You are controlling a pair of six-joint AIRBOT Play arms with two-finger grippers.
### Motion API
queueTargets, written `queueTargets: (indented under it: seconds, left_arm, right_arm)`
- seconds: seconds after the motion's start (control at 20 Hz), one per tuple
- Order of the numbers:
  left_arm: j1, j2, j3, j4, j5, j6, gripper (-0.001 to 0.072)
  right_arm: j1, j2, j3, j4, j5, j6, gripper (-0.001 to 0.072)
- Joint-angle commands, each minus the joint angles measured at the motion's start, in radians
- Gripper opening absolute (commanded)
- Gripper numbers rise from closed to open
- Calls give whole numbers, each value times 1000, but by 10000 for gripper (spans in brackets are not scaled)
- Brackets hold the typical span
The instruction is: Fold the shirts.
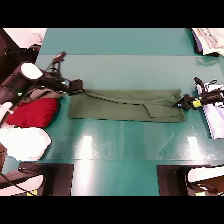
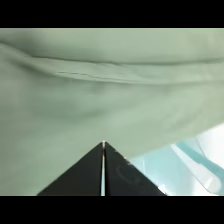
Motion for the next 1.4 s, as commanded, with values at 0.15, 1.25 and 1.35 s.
queueTargets:
  seconds: [0.15, 1.25, 1.35]
  left_arm:
    - [-219, -254, 212, -27, 53, -12, 25]
    - [-396, -656, 553, -8, 46, -37, 25]
    - [-357, -632, 555, 11, 3, -36, 25]
  right_arm:
    - [13, 124, 86, 20, 170, 74, 19]
    - [599, 144, 819, 18, 306, 367, 18]
    - [604, 144, 819, 19, 294, 367, 19]
